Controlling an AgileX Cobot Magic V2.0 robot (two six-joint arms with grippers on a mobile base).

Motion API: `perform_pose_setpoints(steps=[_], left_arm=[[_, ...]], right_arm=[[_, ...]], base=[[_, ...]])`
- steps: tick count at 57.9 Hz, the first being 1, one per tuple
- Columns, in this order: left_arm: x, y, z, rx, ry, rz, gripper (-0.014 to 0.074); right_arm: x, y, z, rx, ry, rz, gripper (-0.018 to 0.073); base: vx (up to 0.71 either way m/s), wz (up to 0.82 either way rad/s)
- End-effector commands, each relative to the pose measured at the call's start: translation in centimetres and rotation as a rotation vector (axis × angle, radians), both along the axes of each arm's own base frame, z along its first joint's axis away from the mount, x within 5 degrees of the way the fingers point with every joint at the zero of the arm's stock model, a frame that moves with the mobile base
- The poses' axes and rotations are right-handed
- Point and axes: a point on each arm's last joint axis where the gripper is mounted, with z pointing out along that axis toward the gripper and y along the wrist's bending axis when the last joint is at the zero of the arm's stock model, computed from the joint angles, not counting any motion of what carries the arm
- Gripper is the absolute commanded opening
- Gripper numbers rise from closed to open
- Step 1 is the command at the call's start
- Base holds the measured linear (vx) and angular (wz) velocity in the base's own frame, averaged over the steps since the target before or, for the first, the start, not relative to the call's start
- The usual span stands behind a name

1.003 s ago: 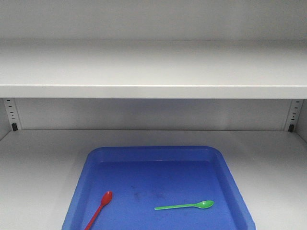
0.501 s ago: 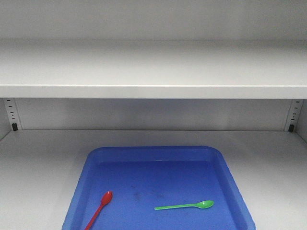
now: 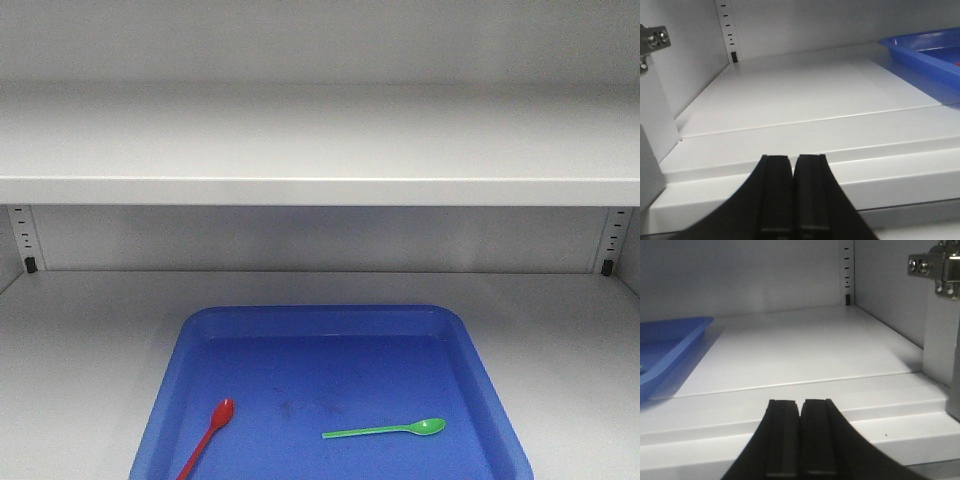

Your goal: Sort red and green spoons into left cabinet

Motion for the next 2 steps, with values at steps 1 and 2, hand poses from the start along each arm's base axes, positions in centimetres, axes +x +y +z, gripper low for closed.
perform_pose_setpoints(steps=[1,2], left_arm=[[-0.06,0.07,0.29,-0.016,-0.082,0.008,-0.0001],[-0.06,0.07,0.29,-0.016,-0.082,0.008,-0.0001]], right_arm=[[-0.09,0.03,0.49,-0.006,-0.084,0.001,-0.0003],[-0.09,0.03,0.49,-0.006,-0.084,0.001,-0.0003]], base=[[0.0,0.0],[0.0,0.0]])
